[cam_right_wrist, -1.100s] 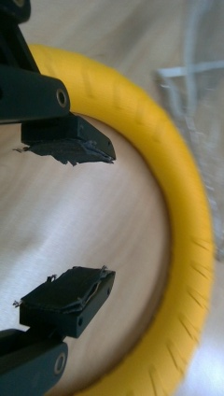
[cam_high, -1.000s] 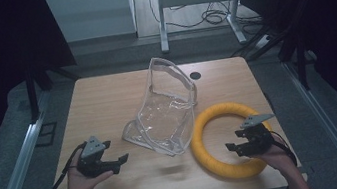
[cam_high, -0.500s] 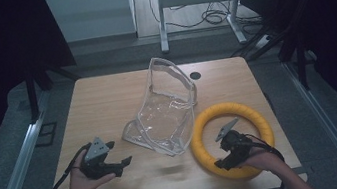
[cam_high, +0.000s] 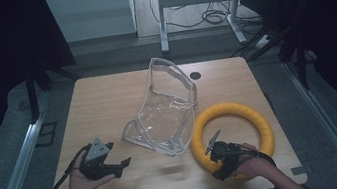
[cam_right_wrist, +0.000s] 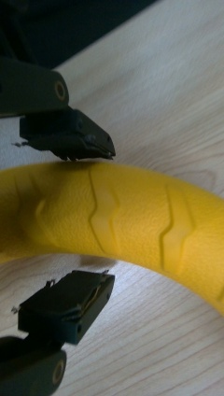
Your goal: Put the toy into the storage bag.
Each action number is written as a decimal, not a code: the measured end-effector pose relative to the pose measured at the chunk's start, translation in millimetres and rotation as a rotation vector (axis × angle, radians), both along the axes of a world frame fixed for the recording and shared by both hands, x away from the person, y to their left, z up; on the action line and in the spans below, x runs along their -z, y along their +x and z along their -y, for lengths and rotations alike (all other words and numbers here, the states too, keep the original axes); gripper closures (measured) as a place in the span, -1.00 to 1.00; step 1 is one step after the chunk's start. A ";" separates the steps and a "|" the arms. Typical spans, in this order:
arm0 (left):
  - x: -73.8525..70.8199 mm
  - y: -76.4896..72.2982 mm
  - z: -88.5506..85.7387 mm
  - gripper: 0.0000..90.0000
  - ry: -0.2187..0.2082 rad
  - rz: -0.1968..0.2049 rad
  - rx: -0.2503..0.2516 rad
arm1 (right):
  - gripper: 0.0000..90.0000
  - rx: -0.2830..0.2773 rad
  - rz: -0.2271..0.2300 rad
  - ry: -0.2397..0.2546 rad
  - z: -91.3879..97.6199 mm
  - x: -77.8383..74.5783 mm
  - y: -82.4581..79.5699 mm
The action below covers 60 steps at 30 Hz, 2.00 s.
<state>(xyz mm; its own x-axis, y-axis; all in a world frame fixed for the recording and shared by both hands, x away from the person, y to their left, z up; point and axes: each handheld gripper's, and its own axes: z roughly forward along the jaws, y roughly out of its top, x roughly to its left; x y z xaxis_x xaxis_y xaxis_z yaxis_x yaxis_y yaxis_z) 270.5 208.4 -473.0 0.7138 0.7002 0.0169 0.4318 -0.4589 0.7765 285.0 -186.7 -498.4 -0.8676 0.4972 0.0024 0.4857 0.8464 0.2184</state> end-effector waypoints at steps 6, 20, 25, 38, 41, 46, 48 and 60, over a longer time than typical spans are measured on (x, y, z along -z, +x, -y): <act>0.0 -0.5 -0.4 -0.62 0.000 0.004 -0.004 | 0.00 -0.024 -0.019 -0.030 -5.4 2.4 0.6; -0.5 -0.2 -4.9 -0.62 -0.006 0.008 -0.036 | 0.13 0.036 -0.092 0.115 9.2 -20.7 10.3; -1.2 -0.9 -5.3 -0.62 -0.012 0.011 -0.040 | 0.13 0.060 -0.093 0.266 29.9 -45.0 16.0; -2.2 -1.4 -6.7 -0.62 -0.016 0.015 -0.061 | 0.13 0.144 -0.043 0.565 74.9 -80.7 27.9; -2.3 -1.3 -6.9 -0.62 -0.011 0.015 -0.059 | 0.13 0.154 -0.032 0.595 80.0 -83.6 28.1; -2.6 -1.3 -7.1 -0.62 -0.018 0.019 -0.061 | 0.13 0.179 -0.004 0.650 88.7 -87.6 27.2; -3.2 -1.5 -7.7 -0.62 -0.022 0.020 -0.062 | 0.13 0.194 0.012 0.682 93.8 -89.5 26.2; -4.7 -2.1 -9.2 -0.62 -0.033 0.025 -0.067 | 0.13 0.254 0.078 0.767 111.3 -97.6 24.3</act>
